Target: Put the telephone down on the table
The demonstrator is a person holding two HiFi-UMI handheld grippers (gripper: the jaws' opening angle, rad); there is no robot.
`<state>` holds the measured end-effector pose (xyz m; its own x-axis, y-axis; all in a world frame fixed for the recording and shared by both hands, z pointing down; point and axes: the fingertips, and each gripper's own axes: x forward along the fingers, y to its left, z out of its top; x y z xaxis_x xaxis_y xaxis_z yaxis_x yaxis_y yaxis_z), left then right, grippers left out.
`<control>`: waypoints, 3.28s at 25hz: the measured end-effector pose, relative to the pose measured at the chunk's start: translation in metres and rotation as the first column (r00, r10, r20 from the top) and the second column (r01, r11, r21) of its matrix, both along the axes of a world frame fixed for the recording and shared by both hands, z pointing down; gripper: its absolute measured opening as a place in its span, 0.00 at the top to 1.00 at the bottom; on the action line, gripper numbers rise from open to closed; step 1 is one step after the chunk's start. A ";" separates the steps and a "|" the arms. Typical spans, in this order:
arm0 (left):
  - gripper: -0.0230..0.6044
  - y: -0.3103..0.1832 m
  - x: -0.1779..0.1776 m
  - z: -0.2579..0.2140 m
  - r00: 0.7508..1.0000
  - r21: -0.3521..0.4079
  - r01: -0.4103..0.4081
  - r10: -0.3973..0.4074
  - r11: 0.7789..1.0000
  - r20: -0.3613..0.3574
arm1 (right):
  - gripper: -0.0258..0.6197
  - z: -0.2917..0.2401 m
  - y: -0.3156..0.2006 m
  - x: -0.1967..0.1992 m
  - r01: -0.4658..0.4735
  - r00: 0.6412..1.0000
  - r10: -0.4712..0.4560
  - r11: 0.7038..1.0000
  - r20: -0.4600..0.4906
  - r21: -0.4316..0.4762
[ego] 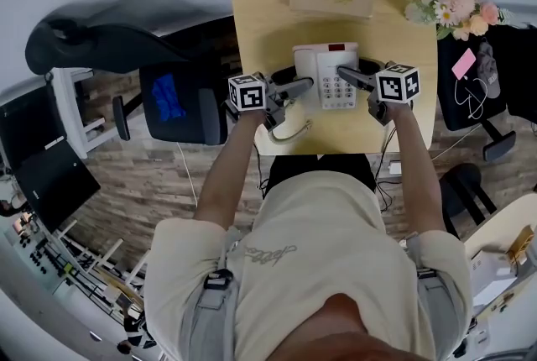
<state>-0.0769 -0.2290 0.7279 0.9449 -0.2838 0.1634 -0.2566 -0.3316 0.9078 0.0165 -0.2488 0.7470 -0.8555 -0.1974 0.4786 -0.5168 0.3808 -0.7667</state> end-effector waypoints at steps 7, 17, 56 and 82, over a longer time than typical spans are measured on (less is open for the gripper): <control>0.39 -0.003 -0.003 0.012 1.000 -0.083 0.016 -0.018 0.996 -0.016 | 0.59 0.012 -0.003 -0.003 0.003 1.000 -0.003 0.999 -0.009 -0.038; 0.39 -0.006 -0.003 0.021 1.000 -0.162 0.001 -0.004 0.987 -0.019 | 0.59 0.021 -0.005 -0.003 0.001 1.000 -0.002 0.996 -0.011 -0.090; 0.39 0.013 -0.028 -0.039 0.969 0.016 0.084 -0.085 0.996 0.231 | 0.59 -0.042 0.019 0.032 -0.054 0.972 0.081 0.991 -0.221 0.124; 0.94 0.030 -0.035 -0.258 0.909 0.556 0.174 -0.350 0.813 0.227 | 0.96 -0.229 0.056 0.026 -0.008 0.981 0.114 0.830 -0.157 0.557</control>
